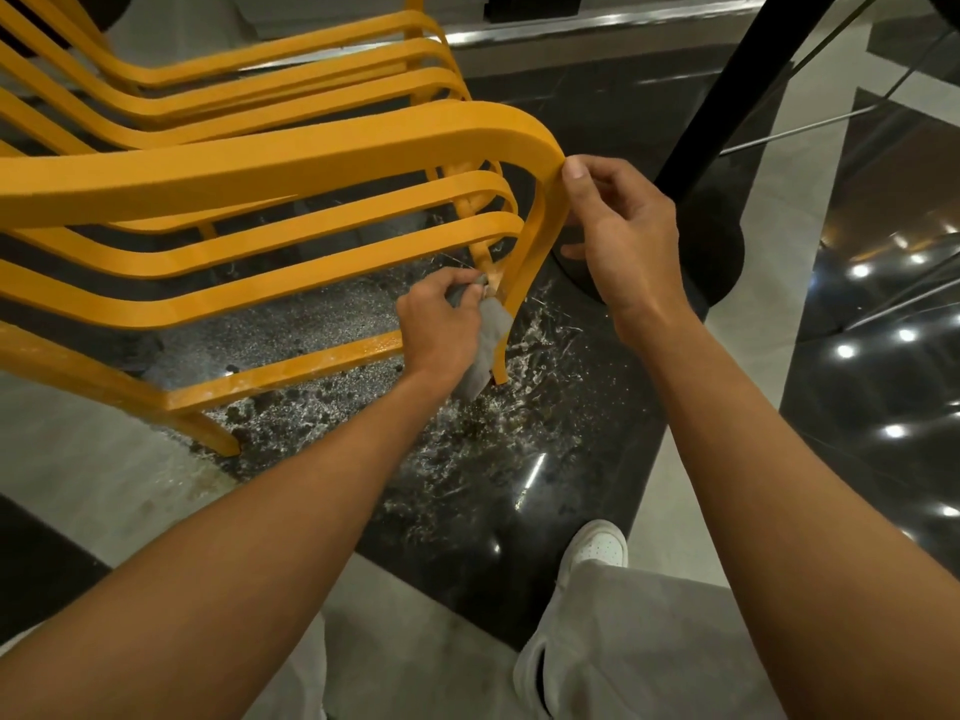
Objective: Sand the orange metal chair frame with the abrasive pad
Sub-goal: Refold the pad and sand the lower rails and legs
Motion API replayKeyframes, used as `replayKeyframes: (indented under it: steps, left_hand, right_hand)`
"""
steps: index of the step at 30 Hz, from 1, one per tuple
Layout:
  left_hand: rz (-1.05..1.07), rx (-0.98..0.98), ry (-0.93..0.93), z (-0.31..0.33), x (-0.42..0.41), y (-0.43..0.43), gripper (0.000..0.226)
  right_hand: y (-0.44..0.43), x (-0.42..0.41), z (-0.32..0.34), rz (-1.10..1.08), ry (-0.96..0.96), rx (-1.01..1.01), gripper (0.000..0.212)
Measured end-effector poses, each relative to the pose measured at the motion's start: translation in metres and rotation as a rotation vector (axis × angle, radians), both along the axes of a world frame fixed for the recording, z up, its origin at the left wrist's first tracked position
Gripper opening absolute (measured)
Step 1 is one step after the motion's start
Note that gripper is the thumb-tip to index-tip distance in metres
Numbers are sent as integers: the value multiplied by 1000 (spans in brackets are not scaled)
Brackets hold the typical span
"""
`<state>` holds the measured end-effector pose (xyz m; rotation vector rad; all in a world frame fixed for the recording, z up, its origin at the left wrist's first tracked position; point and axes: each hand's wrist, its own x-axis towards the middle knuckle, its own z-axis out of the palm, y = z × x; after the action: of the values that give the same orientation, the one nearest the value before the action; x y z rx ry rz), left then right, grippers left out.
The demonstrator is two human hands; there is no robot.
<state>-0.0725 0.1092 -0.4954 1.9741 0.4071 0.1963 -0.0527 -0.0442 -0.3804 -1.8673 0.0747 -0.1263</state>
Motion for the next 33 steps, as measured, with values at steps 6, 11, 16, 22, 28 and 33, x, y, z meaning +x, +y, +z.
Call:
replayKeyframes:
  steps: [6, 11, 16, 22, 28, 33]
  left_hand:
    - [92, -41, 134, -20, -2, -11, 19]
    - [147, -60, 95, -20, -1, -31, 17]
    - [170, 25, 119, -27, 5, -40, 17]
    - [61, 130, 174, -28, 2, -34, 9]
    - [136, 125, 141, -21, 3, -21, 9]
    - [5, 202, 187, -18, 7, -28, 9]
  right_hand:
    - [0, 2, 0, -4, -1, 17, 14]
    - [1, 4, -2, -15, 16, 38, 12]
    - [3, 3, -1, -11, 30, 46, 13]
    - [5, 2, 3, -10, 50, 66, 11]
    - [5, 2, 4, -24, 73, 76, 14]
    - [7, 2, 3, -31, 92, 78, 20]
